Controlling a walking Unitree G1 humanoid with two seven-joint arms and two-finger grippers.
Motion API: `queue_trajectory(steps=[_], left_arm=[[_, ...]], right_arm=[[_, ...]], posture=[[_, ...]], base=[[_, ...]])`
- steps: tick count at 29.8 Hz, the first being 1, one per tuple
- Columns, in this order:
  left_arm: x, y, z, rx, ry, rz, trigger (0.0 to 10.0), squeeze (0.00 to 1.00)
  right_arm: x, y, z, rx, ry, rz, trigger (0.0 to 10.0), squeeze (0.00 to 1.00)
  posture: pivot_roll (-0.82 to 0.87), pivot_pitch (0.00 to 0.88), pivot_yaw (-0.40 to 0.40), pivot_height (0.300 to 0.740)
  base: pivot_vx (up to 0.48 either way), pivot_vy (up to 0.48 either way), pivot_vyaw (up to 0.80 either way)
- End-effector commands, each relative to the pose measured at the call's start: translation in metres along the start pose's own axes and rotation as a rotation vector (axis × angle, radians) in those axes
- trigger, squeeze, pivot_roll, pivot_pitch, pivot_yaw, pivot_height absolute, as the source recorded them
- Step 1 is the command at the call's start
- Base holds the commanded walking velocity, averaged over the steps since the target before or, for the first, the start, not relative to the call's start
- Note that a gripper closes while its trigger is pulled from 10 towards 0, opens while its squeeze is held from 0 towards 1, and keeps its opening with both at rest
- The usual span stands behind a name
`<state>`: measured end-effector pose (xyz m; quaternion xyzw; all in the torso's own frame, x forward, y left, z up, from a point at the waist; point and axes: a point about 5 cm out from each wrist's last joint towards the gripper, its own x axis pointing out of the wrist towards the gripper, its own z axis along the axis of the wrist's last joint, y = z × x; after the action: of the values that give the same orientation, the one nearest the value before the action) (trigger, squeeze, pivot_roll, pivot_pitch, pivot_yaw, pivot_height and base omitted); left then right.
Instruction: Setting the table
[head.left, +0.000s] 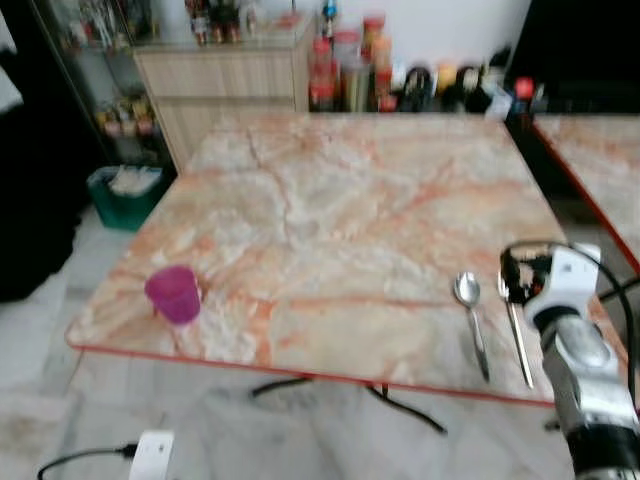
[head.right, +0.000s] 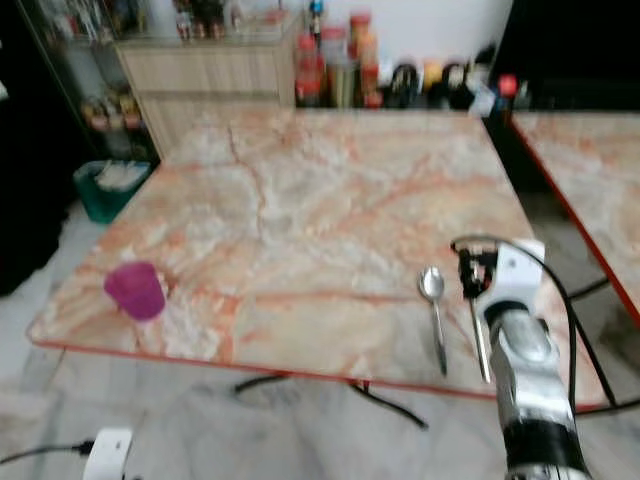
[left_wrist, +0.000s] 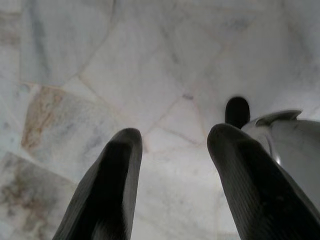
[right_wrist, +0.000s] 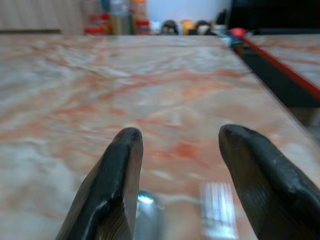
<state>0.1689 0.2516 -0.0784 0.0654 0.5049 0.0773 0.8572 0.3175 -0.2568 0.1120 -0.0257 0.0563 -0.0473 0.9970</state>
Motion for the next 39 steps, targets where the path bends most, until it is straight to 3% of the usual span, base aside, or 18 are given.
queue_trajectory(steps=[1,11,15,20,26,33,36,39], left_arm=[[0.000,0.000,-0.001,0.000,0.005,0.000,10.0,0.00],[0.000,0.000,0.000,0.001,0.005,-0.004,10.0,0.00],[0.000,0.000,-0.001,0.003,0.008,-0.005,10.0,0.00],[0.000,0.000,-0.001,0.011,0.010,-0.005,10.0,0.00],[0.000,0.001,-0.001,0.013,0.007,-0.005,10.0,0.00],[0.000,0.001,-0.001,0.016,0.007,-0.006,10.0,0.00],[0.000,0.001,0.000,0.023,0.006,-0.008,10.0,0.00],[0.000,0.000,0.000,0.023,0.006,-0.009,10.0,0.00]], right_arm=[[-0.002,-0.003,0.001,0.002,-0.005,-0.003,10.0,0.00],[-0.010,0.003,-0.009,-0.005,0.046,0.023,10.0,0.00],[-0.018,-0.003,-0.015,-0.001,0.059,0.012,10.0,0.00],[-0.019,-0.013,-0.014,-0.004,0.059,-0.038,10.0,0.00],[-0.015,-0.012,-0.003,0.009,0.030,-0.028,10.0,0.00],[-0.009,0.013,0.014,0.013,-0.003,0.050,10.0,0.00],[-0.005,0.037,0.017,0.025,0.031,0.087,10.0,0.00],[-0.005,0.047,0.017,0.040,0.056,0.083,10.0,0.00]], posture=[[0.04,0.021,0.018,0.740],[0.04,0.026,0.017,0.740],[0.04,0.028,0.019,0.740],[0.03,0.026,0.023,0.740],[0.03,0.019,0.024,0.740],[0.03,0.016,0.025,0.740],[0.04,0.019,0.021,0.740],[0.04,0.020,0.020,0.740]], base=[[0.000,0.000,0.00],[0.000,0.000,0.00],[0.000,0.000,0.00],[0.000,0.000,0.00],[0.000,0.000,0.00],[0.000,0.000,0.00],[0.000,0.000,0.00],[0.000,0.000,0.00]])
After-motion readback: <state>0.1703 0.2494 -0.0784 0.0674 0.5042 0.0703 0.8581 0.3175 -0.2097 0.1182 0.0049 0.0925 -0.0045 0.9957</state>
